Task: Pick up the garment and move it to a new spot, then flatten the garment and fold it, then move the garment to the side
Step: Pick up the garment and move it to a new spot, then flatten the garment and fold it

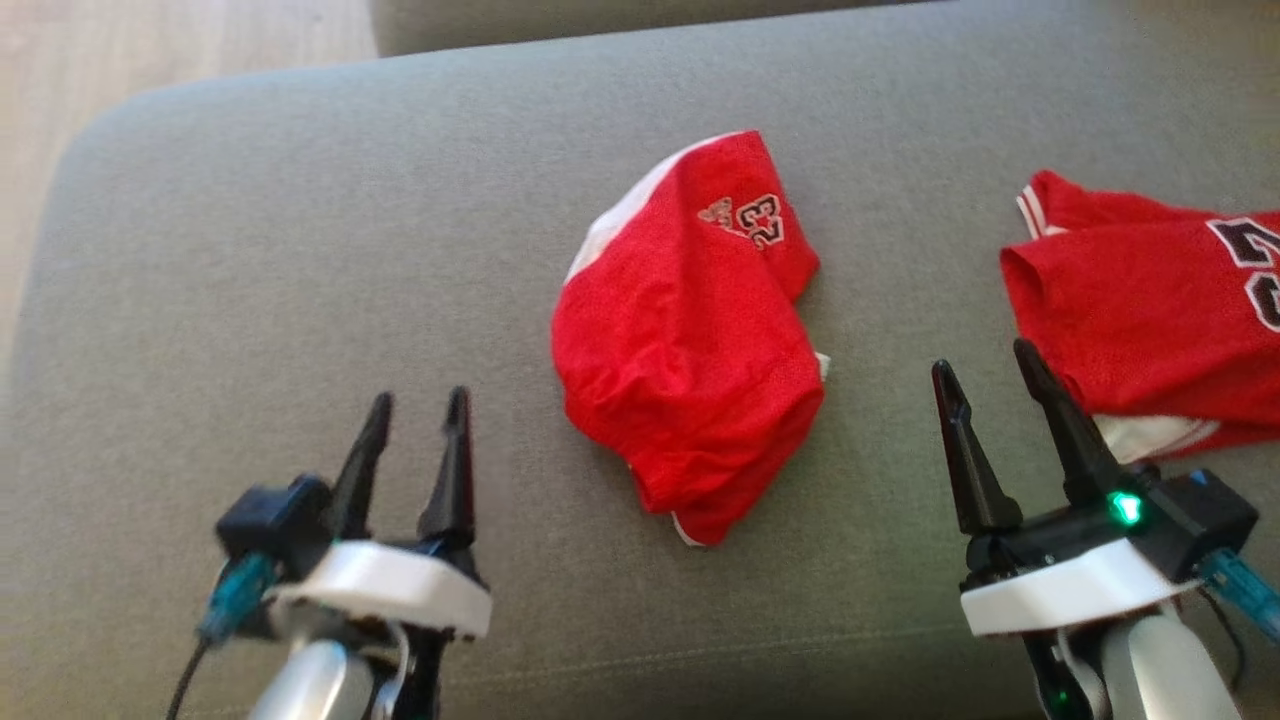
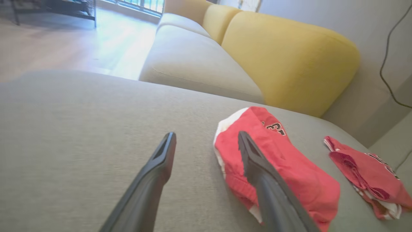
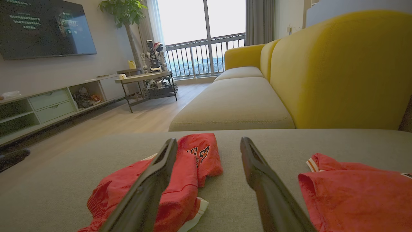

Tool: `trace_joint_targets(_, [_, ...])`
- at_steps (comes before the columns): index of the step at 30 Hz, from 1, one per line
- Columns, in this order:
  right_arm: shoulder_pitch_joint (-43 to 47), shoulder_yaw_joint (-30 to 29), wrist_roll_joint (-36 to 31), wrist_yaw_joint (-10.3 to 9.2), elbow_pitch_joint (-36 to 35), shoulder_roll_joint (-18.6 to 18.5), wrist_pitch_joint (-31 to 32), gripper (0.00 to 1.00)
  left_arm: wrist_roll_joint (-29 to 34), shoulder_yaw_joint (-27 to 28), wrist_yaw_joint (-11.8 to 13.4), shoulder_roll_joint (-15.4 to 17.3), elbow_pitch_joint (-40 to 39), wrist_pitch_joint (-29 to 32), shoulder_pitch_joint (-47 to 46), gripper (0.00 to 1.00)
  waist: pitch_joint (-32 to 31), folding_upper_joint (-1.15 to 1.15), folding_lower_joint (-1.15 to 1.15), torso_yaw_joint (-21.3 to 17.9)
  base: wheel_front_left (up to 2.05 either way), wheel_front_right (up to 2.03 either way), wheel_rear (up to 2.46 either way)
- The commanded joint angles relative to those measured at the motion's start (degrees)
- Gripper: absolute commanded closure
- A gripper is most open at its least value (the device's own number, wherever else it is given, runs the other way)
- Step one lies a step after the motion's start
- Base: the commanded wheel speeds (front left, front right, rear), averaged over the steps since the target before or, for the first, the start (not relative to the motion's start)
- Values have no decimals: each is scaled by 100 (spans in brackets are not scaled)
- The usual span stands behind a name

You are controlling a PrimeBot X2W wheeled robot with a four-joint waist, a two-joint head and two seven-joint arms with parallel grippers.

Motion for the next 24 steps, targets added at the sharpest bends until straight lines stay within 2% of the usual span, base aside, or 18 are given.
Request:
trace_joint_targets(1, [-13, 86, 24, -2, -153, 6, -37, 0, 324, 494, 91, -66, -402, -70, 146, 0, -141, 0, 0, 168, 0, 0, 0])
trace_joint_targets(3, [44, 84, 31, -2, -106, 6, -37, 0, 741, 757, 170, -133, -596, -70, 406, 0, -228, 0, 0, 264, 0, 0, 0])
trace_joint_targets(4, [97, 100, 47, -2, -50, 6, -37, 0, 1228, 951, 249, -169, -742, -70, 628, 0, -322, 0, 0, 351, 0, 0, 0])
trace_joint_targets(6, [154, 104, 63, -2, 3, 6, -37, 0, 1828, 1022, 356, -166, -884, -70, 823, 0, -421, 0, 0, 430, 0, 0, 0])
trace_joint_targets(8, [212, 91, 83, -2, 40, 6, -37, 0, 2174, 1073, 457, -251, -961, -70, 1078, 0, -518, 0, 0, 492, 0, 0, 0])
trace_joint_targets(11, [318, 34, 119, -2, 82, 6, -37, 0, 2323, 1179, 447, -421, -970, -70, 1402, 0, -649, 0, 0, 592, 0, 0, 0])
trace_joint_targets(15, [469, -11, -18, -2, 92, 6, -37, 0, 2263, 1410, 264, -626, -913, -71, 1606, 0, -763, 0, 0, 696, 0, 0, 0])
trace_joint_targets(20, [635, -75, -111, -2, 0, 6, -37, 0, 2390, 1598, -1, -736, -887, -71, 1615, 0, -799, 0, 0, 781, 0, 0, 0])
trace_joint_targets(24, [707, -60, -70, -2, 19, 6, -37, 0, 2486, 1674, -115, -788, -873, -71, 1636, 0, -817, 0, 0, 792, 0, 0, 0])
